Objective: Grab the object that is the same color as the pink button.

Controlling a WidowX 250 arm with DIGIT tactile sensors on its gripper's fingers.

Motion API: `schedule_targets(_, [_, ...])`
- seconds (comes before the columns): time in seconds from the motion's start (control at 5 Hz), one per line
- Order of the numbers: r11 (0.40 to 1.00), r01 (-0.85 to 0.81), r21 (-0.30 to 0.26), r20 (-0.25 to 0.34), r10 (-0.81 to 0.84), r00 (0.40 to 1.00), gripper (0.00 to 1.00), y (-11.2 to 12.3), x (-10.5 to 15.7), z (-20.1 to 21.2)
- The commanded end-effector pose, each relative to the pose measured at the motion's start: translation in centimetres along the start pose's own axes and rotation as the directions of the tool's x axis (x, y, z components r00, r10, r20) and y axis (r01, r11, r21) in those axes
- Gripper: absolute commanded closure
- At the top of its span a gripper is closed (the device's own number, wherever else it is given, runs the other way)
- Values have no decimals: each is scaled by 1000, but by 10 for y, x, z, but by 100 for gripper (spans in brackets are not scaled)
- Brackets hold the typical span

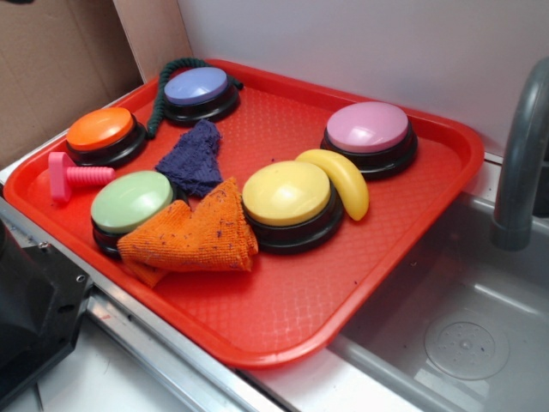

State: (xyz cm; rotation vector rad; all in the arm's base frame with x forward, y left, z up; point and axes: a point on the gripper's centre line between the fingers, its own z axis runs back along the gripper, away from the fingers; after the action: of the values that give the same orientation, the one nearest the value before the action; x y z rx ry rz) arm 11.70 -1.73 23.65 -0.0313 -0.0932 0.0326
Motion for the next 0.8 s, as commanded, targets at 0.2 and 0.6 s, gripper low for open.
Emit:
schedule_targets(0.2, [996,-84,2,0,84,996,0,17,4,-16])
schedule_targets(0.6, [971,-236,29,24,235,972,0,49,1,-49])
